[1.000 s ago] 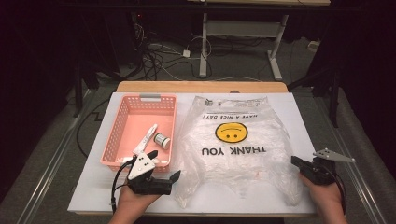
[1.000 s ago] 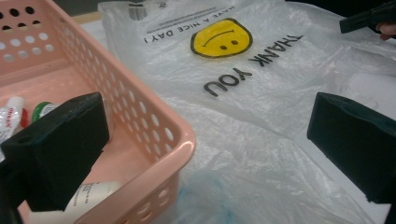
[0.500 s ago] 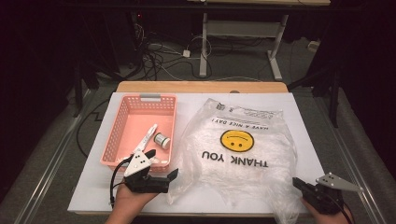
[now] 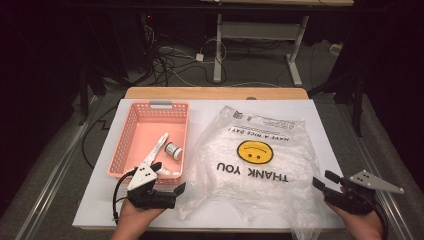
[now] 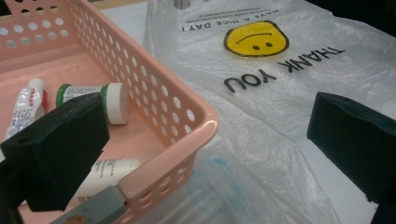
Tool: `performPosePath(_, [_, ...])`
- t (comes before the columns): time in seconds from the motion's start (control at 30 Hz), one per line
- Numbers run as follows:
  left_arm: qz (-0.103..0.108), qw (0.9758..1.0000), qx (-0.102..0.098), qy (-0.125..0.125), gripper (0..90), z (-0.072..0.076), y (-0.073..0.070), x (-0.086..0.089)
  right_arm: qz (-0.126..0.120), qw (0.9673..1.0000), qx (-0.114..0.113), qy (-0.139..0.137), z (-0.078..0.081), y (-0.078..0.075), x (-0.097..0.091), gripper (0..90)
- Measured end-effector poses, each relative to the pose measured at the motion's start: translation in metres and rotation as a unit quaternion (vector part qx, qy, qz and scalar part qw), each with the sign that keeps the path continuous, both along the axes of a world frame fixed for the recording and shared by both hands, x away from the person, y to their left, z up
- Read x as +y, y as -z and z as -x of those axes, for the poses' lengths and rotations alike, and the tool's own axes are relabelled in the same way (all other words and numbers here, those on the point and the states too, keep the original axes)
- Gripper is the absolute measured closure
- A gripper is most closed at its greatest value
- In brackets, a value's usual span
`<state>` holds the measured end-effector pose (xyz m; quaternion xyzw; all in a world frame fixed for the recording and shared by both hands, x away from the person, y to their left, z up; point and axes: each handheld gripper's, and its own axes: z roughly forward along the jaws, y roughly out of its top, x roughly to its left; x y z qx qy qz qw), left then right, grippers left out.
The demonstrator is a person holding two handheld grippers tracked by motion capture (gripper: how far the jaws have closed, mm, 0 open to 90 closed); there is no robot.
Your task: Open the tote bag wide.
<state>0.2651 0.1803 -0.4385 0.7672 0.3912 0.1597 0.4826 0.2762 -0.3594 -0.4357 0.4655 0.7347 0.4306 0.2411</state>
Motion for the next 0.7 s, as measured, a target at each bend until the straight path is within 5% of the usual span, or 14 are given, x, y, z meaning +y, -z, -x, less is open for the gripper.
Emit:
performPosePath(0.2, [-0.003,0.9999,0.000,0.010,0.0,0.000,-0.001,0.001,0.007,0.9997,0.015,0.017,-0.040,0.006,-0.006,32.8])
performPosePath(0.3, [-0.009,0.9999,-0.002,0.013,0.0,0.000,0.000,0.000,-0.018,0.9991,0.035,0.014,-0.065,0.008,-0.010,30.5])
performPosePath(0.57, [0.005,1.0000,-0.004,-0.008,0.0,-0.001,0.004,0.006,-0.022,0.9987,0.028,0.036,-0.115,0.004,-0.005,17.8])
performPosePath(0.7, [0.009,1.0000,0.001,-0.003,0.0,-0.001,0.003,0.006,-0.020,0.9972,0.057,0.044,-0.140,0.012,-0.006,14.2])
